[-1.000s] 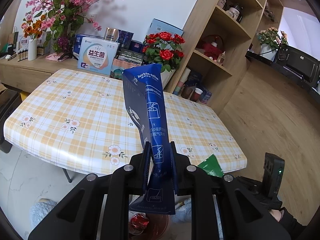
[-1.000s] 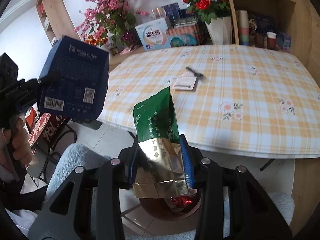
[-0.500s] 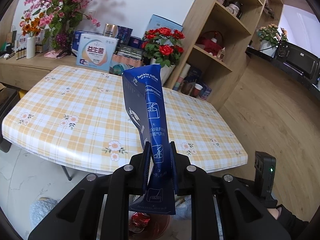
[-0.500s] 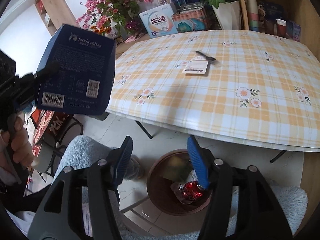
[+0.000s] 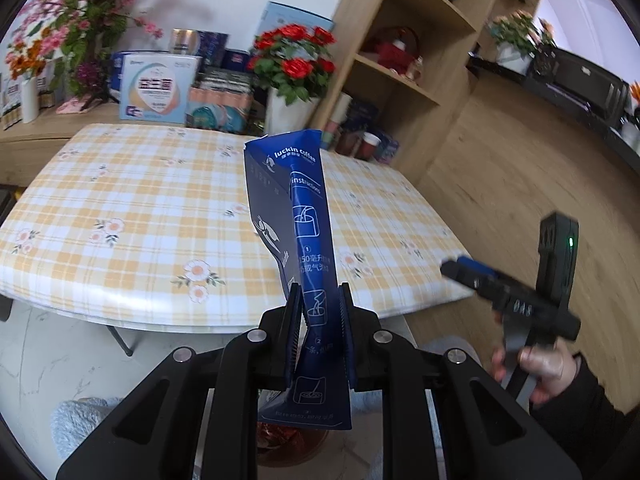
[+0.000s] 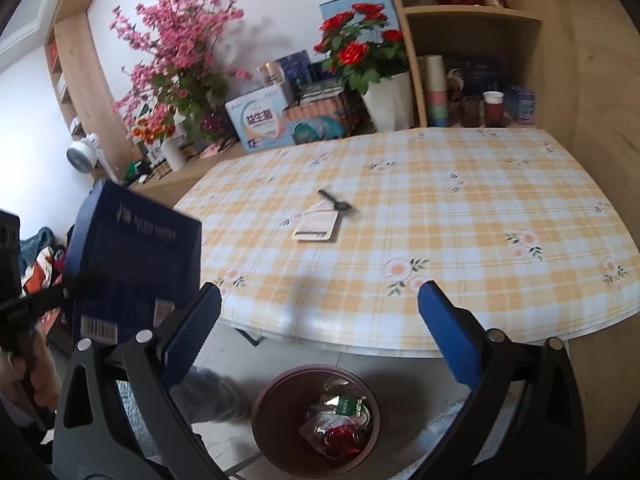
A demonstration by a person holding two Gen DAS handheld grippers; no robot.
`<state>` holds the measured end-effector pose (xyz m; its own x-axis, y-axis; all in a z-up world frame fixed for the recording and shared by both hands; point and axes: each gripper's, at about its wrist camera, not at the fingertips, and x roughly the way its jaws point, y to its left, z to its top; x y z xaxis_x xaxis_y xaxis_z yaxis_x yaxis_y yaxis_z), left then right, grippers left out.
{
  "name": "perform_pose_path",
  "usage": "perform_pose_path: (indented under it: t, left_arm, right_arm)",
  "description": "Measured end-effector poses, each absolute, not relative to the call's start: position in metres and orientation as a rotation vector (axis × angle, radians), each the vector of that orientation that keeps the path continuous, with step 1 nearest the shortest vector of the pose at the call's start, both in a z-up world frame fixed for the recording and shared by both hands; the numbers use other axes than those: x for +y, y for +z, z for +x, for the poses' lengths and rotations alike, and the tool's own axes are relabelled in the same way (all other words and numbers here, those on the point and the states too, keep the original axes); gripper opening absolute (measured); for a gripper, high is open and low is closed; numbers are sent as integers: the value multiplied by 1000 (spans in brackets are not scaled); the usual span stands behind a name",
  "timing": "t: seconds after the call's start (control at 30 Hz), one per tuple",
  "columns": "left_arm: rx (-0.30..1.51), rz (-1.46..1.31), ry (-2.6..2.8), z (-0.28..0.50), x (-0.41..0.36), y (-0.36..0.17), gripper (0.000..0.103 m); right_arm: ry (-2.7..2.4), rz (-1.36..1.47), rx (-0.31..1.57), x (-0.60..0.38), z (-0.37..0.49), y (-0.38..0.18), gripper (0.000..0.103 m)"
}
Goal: Collect trash
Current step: 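Lower the blue box over the brown bin and open the left tool, then reach the right tool to the black plastic fork and grasp it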
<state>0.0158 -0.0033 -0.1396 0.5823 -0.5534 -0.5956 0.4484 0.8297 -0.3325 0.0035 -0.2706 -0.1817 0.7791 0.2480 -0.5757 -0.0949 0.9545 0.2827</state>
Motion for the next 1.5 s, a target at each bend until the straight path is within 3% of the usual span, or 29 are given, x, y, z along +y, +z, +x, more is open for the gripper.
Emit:
perform_pose_path:
  t: [0.63, 0.67, 0.7, 0.73, 0.8, 1.0, 1.5]
  left_arm:
    - [869, -97, -704, 15, -42, -169, 18]
    - [873, -88, -713, 16, -45, -170, 21]
    - [875, -83, -716, 16, -45, -171, 38]
    - [872, -84, -705, 17, -44, -171, 68]
    - [821, -103, -631, 17, -33, -168, 79]
    - [782, -132, -481, 32, -4, -161, 91]
    - [777, -123, -254, 66, 36, -164, 96]
  right_arm:
    - [127, 261, 650, -296, -6, -187, 97]
    - [125, 262, 650, -297, -5, -187, 97]
    - [122, 262, 650, -298, -5, -187, 97]
    - [121, 263, 650, -298, -5, -187, 97]
    - [119, 265, 649, -299, -4, -187, 97]
    - [100, 263, 656, -303, -2, -189, 97]
    - [47, 214, 699, -310, 14, -196, 97]
